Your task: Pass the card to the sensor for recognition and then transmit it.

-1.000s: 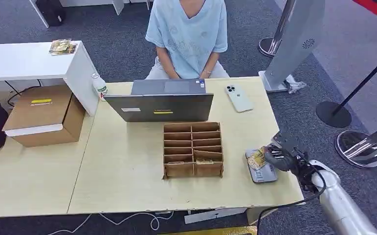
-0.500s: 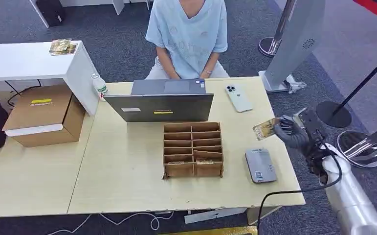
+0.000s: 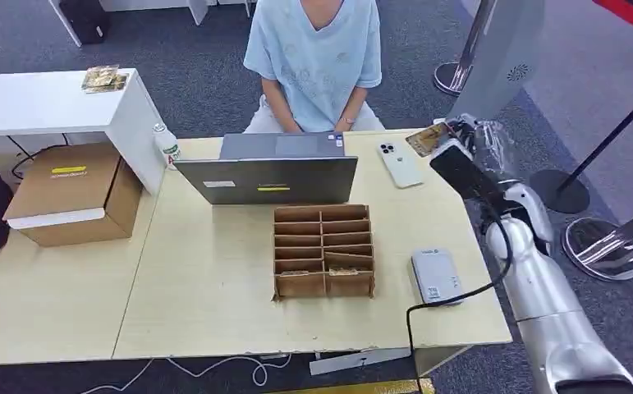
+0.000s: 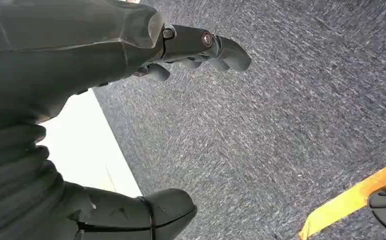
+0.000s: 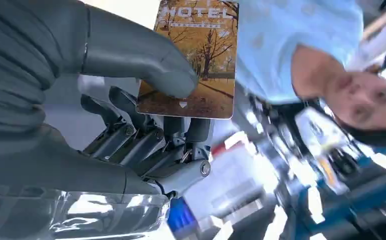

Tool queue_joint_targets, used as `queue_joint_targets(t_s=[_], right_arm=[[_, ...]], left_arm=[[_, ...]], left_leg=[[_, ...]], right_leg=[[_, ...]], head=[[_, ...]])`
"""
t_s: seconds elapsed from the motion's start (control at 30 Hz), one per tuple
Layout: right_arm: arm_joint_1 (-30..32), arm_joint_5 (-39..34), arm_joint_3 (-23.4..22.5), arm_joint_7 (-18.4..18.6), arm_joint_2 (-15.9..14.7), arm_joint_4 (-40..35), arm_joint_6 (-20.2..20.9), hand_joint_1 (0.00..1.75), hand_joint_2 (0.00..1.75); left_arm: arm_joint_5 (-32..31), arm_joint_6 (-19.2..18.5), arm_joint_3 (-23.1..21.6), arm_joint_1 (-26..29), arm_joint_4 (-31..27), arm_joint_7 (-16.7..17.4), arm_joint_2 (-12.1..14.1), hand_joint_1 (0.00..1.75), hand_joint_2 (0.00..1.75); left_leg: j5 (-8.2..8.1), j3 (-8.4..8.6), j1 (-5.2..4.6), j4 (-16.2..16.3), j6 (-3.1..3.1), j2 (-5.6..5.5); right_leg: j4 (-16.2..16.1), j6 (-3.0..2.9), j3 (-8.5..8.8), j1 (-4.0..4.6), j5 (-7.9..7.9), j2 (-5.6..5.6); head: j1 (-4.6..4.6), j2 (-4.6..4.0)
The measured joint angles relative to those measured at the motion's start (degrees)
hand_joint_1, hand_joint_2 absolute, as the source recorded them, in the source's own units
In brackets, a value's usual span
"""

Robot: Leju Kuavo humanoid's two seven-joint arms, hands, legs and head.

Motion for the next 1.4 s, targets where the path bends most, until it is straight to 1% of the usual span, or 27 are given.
queue_joint_targets(t_s=[0.07,0.1,0.23,0.33,0.5,0.63,0.73,0.8,0.83,0.87,0.93,1.03,1.17,1.27,1.33,1.4], right_arm=[[-1.91,10.50,2.15,1.04,1.35,-0.41,-4.78,1.75,1.75],[-2.99,13.89,3.02,1.44,1.84,-0.39,-6.20,1.75,1.75],[-7.82,23.20,6.18,2.33,4.76,0.79,-9.23,1.75,1.75],[-11.94,27.13,8.24,3.41,7.08,3.02,-9.72,1.75,1.75],[-15.18,28.45,10.07,3.87,9.61,5.51,-9.37,1.75,1.75],[-19.49,32.40,12.38,4.46,12.01,10.07,-6.49,1.75,1.75],[-24.36,36.34,15.10,5.07,14.29,14.90,-2.90,1.75,1.75],[-26.89,37.46,16.13,5.24,15.54,16.95,-1.38,1.75,1.75],[-28.16,37.92,16.83,5.44,16.41,18.63,0.04,1.75,1.75],[-29.40,38.10,17.26,5.44,16.92,19.81,1.37,1.75,1.75],[-31.92,38.20,18.09,5.44,18.37,23.07,5.92,1.75,1.75],[-34.62,37.86,18.68,5.74,20.21,26.84,10.32,1.75,1.75],[-38.10,36.70,18.95,7.52,22.51,32.05,15.91,1.75,1.75],[-40.65,35.71,18.95,9.49,23.60,36.09,20.34,1.75,1.75],[-41.97,34.57,18.38,11.10,24.06,38.63,22.55,1.75,1.75],[-42.97,33.77,17.92,11.98,24.26,40.53,23.38,1.75,1.75]], left_arm=[[0.00,0.00,-0.02,0.01,0.00,0.00,0.02,0.00,1.75],[0.00,-0.02,-0.02,-0.03,0.00,0.00,0.04,0.00,1.75],[0.00,-0.05,-0.02,-0.10,0.00,-0.20,0.04,0.00,1.75],[0.00,-0.07,-0.02,-0.15,0.00,-0.20,0.04,0.00,1.75],[0.00,-0.09,-0.02,-0.13,0.00,-0.20,0.04,0.00,1.75],[0.00,-0.13,-0.02,-0.14,0.00,-0.31,0.07,0.00,1.75],[0.00,-0.13,-0.02,-0.16,0.00,-0.55,0.07,0.00,1.75],[0.00,-0.15,-0.04,-0.11,0.00,-0.72,0.07,0.00,1.75],[0.00,-0.15,-0.06,-0.09,0.00,-0.83,0.07,0.00,1.75],[0.00,-0.18,-0.09,-0.09,0.00,-0.85,0.07,0.00,1.75],[0.00,-0.35,-0.15,-0.09,0.00,-1.00,0.09,0.00,1.75],[0.00,-0.50,-0.24,-0.11,0.00,-1.12,0.09,0.00,1.75],[0.00,-0.74,-0.61,-0.10,0.00,-1.46,0.17,0.00,1.75],[0.00,-0.85,-1.16,-0.10,0.00,-1.60,0.22,0.00,1.75],[0.00,-1.05,-1.79,-0.10,0.00,-1.68,0.24,0.00,1.75],[0.00,-1.31,-2.12,-0.10,0.00,-1.70,0.24,0.00,1.75]], left_leg=[[0.00,0.00,0.00,0.00,0.00,0.01],[0.00,0.01,0.00,0.00,0.00,0.01],[0.01,0.00,0.00,0.00,-0.01,0.01],[0.01,0.02,0.00,0.00,-0.01,0.00],[0.01,-0.01,0.00,0.00,-0.01,-0.02],[0.01,-0.01,-0.01,0.00,-0.01,0.09],[0.04,-0.01,0.02,0.00,-0.06,0.08],[0.05,-0.02,0.03,0.00,-0.07,0.02],[0.05,-0.02,0.04,0.00,-0.07,0.02],[0.05,-0.03,0.03,0.00,-0.07,0.02],[0.05,-0.03,0.03,0.00,-0.07,0.04],[0.05,-0.03,0.03,0.00,-0.07,0.05],[0.05,-0.03,0.02,0.00,-0.07,0.05],[0.05,-0.02,0.01,0.00,-0.07,0.05],[0.05,-0.03,0.01,0.00,-0.07,0.04],[0.05,-0.03,0.00,0.01,-0.07,0.03]], right_leg=[[0.01,-0.01,0.00,0.00,0.01,0.01],[0.01,-0.01,0.00,0.00,0.01,0.01],[0.03,-0.01,-0.01,0.00,0.01,0.01],[0.02,-0.01,-0.01,0.00,0.01,0.01],[0.02,-0.01,-0.01,0.00,0.01,-0.02],[0.04,-0.02,-0.05,-0.01,0.02,0.10],[0.05,-0.03,-0.07,-0.01,0.02,0.11],[0.06,-0.03,-0.07,-0.01,0.02,0.04],[0.07,-0.03,-0.08,0.00,0.02,0.04],[0.07,-0.03,-0.08,0.00,0.02,0.05],[0.08,-0.03,-0.08,0.00,0.02,0.08],[0.07,-0.03,-0.09,0.00,0.02,0.09],[0.07,-0.03,-0.09,0.00,0.02,0.08],[0.07,-0.03,-0.10,0.00,0.02,0.08],[0.06,-0.03,-0.09,-0.01,0.02,0.07],[0.06,-0.03,-0.09,-0.01,0.02,0.07]], head=[[-0.02,0.00],[-0.02,0.00],[-0.02,0.00],[0.00,0.00],[-0.02,0.00],[0.00,0.00],[-0.02,0.00],[-0.02,0.00],[0.00,0.00],[-0.02,0.00],[-0.02,0.00],[-0.02,0.00],[0.00,0.00],[-0.02,0.00],[0.00,0.00],[-0.02,0.00]])
